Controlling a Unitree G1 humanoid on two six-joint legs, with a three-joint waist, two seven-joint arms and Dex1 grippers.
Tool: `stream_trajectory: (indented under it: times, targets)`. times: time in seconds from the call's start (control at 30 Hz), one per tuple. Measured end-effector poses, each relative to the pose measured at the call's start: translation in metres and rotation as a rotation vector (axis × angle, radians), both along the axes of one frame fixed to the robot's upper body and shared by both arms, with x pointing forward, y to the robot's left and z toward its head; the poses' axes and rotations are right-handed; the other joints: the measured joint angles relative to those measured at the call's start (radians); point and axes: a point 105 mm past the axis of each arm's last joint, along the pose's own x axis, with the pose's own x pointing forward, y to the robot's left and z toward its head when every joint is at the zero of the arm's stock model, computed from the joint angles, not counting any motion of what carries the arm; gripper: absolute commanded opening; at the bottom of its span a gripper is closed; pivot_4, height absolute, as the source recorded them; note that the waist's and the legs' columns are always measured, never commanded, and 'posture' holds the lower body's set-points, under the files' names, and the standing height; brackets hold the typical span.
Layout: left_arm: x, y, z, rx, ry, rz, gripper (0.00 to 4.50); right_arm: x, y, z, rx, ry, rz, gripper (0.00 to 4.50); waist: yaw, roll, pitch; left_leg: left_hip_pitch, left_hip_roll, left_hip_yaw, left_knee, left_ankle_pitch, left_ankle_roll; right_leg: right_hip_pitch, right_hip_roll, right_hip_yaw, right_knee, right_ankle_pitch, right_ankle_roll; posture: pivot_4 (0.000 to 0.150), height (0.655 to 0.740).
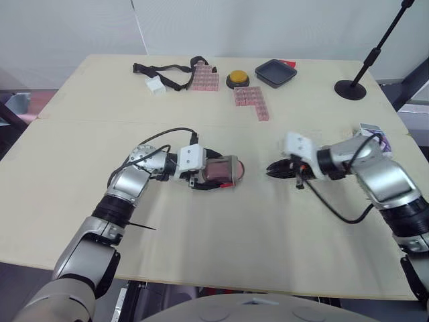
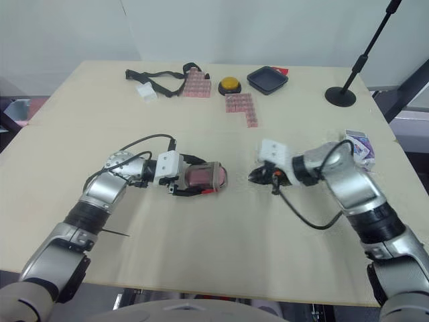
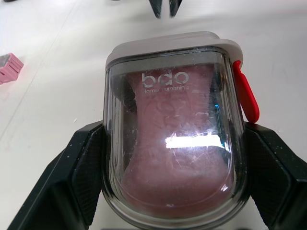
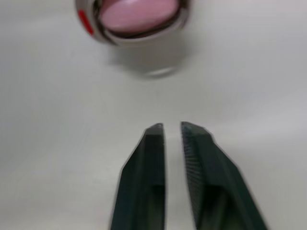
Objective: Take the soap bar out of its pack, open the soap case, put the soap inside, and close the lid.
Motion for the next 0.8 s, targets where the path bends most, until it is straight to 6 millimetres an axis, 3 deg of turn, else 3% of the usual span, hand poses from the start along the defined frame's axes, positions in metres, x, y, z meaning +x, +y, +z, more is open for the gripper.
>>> stream_trajectory:
  times: [0.03,0.17,0.27,0.47,0.8]
  targets:
    - [-0.001,-0.002,0.001,-0.006,-0.004,-0.004,3.49,-0.007,-0.002,0.001,0.062,0.128,-0.052,2.29,0.000,0.000,0.000,0.000,0.000,0.000,0.000,0.000,0.000,0.000,0.000,0.000,0.000,0.000,0.000,0.150,0.7400]
    - [-0.005,-0.010,0.006,-0.031,-0.025,-0.026,3.49,-0.025,0.000,0.002,0.208,0.446,-0.156,3.45,0.004,0.000,0.000,0.000,0.001,0.000,0.000,0.000,0.000,0.000,0.000,0.000,0.000,0.000,0.000,0.150,0.7400]
    - [-0.007,-0.012,0.008,-0.042,-0.035,-0.030,3.49,-0.038,0.002,0.001,0.255,0.592,-0.167,4.47,0.014,0.001,0.000,0.001,0.001,0.000,0.000,0.000,0.000,0.000,0.000,0.001,0.000,0.000,0.000,0.150,0.7400]
    - [-0.010,-0.018,0.011,-0.060,-0.036,-0.036,3.49,-0.032,0.006,-0.005,0.386,0.704,-0.229,4.49,0.036,0.001,0.000,0.001,0.000,0.002,0.000,0.000,0.000,0.000,0.000,0.001,-0.002,0.000,0.000,0.150,0.7400]
    - [-0.013,-0.023,0.015,-0.075,-0.036,-0.040,3.49,-0.025,0.019,-0.001,0.484,0.729,-0.262,4.49,0.050,0.001,0.000,0.000,0.000,0.002,0.000,0.000,0.000,-0.001,0.000,0.001,-0.001,0.000,0.000,0.150,0.7400]
